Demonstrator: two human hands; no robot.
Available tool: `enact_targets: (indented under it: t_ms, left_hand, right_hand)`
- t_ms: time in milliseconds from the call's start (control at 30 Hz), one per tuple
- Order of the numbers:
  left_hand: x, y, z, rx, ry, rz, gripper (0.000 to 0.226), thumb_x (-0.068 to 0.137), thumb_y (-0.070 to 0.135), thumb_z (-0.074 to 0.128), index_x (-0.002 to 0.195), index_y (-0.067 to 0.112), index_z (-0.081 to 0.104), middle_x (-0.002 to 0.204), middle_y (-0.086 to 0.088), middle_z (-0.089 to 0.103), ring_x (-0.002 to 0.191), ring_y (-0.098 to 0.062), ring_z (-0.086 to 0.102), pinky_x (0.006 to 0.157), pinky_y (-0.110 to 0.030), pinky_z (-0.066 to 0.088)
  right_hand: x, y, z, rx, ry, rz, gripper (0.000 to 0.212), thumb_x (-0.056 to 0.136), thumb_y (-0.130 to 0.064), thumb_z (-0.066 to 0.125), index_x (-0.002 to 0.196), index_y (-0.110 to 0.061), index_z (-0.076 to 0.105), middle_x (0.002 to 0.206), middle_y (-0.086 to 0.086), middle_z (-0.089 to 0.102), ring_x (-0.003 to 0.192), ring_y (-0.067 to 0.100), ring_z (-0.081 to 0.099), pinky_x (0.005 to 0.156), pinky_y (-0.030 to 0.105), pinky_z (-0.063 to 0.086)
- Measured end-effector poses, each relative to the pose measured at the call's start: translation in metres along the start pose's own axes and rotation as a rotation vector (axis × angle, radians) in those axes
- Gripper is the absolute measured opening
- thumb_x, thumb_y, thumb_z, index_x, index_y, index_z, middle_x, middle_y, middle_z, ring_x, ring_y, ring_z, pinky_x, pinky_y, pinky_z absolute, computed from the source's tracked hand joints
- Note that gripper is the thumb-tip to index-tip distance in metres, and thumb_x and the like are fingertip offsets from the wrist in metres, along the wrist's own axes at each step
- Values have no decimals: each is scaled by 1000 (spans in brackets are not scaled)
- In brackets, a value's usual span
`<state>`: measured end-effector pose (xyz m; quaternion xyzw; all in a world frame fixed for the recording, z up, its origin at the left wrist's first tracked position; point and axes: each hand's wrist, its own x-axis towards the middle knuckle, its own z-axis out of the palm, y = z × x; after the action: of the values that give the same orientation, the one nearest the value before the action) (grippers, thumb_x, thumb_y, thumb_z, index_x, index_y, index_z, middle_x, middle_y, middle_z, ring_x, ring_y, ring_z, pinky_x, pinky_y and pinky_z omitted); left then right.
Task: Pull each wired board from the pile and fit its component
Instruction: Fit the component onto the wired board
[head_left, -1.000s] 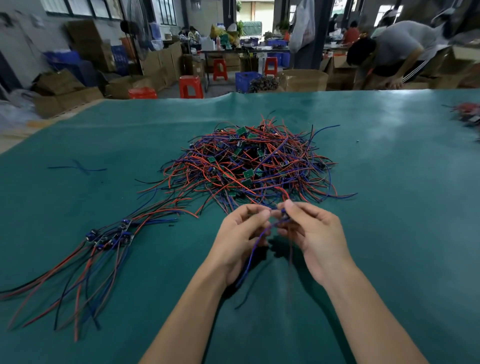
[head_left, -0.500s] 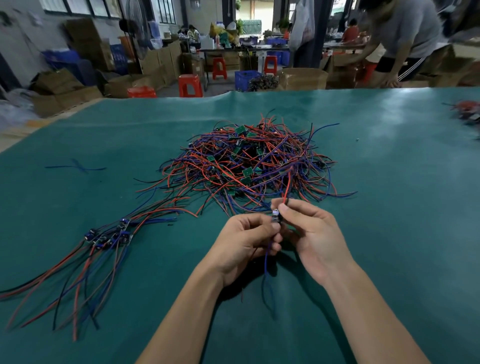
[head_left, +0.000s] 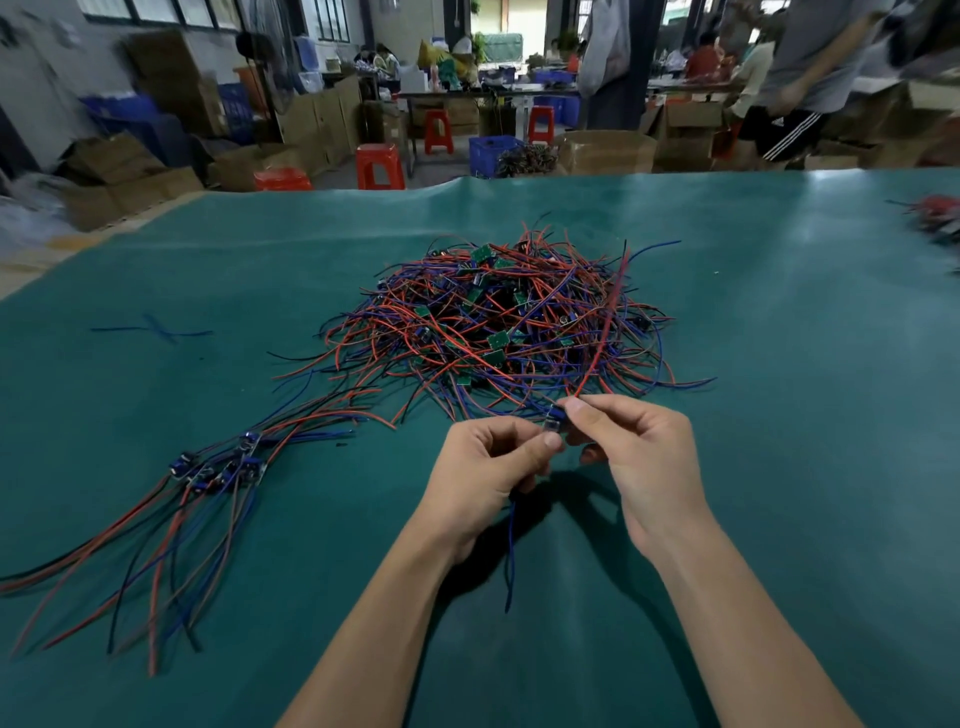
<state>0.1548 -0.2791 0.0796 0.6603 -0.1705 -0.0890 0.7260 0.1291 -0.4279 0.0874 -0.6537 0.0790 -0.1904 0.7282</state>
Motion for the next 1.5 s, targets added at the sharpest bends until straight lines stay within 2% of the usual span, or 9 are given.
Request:
enact_targets:
  t_ms: [267, 433, 733, 867, 1000, 1067, 1133, 1233, 1500]
  left_hand:
    - [0, 0, 0, 38, -18, -7, 23, 90, 9, 72, 80, -11, 68, 55, 2, 55, 50, -11, 42, 51, -18, 35]
    - [0, 3, 1, -6, -36, -63, 18, 92, 11, 68, 77, 1, 71, 51, 1, 46, 49, -13, 36, 51, -23, 30]
    - [0, 3, -1, 23, -129, -58, 22, 91, 11, 71, 69, 16, 73, 52, 2, 44, 47, -11, 35, 50, -21, 30]
    - [-1, 1, 0, 23, -109, -61, 22, 92, 10, 69, 71, 15, 73, 53, 2, 45, 47, -10, 36, 49, -20, 30]
    - [0, 0, -1, -45, -22, -51, 24, 96, 10, 64, 73, 14, 71, 55, 0, 50, 47, -10, 40, 50, -19, 35]
    - [2, -2, -2, -128, 47, -52, 21, 98, 9, 62, 78, 12, 69, 62, -4, 55, 51, -9, 45, 53, -18, 41]
    - [2, -3, 0, -179, 66, -53, 14, 99, 7, 59, 87, 7, 66, 63, -1, 59, 55, -7, 51, 56, -17, 46]
    - [2, -4, 1, -145, 17, -49, 14, 100, 5, 58, 89, 6, 67, 69, -3, 63, 59, -9, 54, 60, -18, 49]
    - [-9, 6, -3, 75, -130, -112, 18, 99, 7, 60, 87, 5, 73, 56, 1, 58, 49, -8, 50, 51, -16, 43]
  right_hand:
    - [3, 4, 2, -78, 57, 13, 12, 89, -11, 72, 77, -14, 76, 77, -5, 75, 69, 6, 63, 64, 26, 48]
    - [4, 7, -1, -143, 65, -59, 16, 90, -22, 76, 75, -18, 73, 63, -5, 62, 61, 9, 51, 57, 26, 45]
    - [19, 4, -32, -507, 446, -315, 14, 92, -24, 72, 79, -21, 68, 72, -15, 67, 65, -1, 60, 72, 24, 47]
    - [27, 5, -48, -385, 692, -268, 7, 92, -29, 70, 87, -24, 68, 78, -2, 69, 71, 14, 60, 81, 35, 52]
    - [25, 0, -50, -316, 998, -164, 27, 93, -44, 53, 93, -21, 67, 77, -4, 67, 80, 22, 65, 84, 34, 50]
    - [21, -1, -41, -343, 888, -130, 31, 91, -48, 48, 86, -21, 63, 68, -8, 66, 77, 23, 64, 81, 36, 50]
    - [13, 3, -20, -428, 506, -141, 43, 87, -54, 53, 79, -14, 66, 64, -2, 67, 73, 24, 65, 74, 38, 51]
    - [-4, 8, 10, -459, 58, -237, 27, 83, -48, 69, 76, -22, 70, 70, -12, 70, 65, 4, 63, 67, 21, 49]
    - [5, 14, 2, -377, 181, -323, 25, 91, -26, 75, 74, -20, 58, 64, -15, 63, 58, 3, 53, 63, 21, 43]
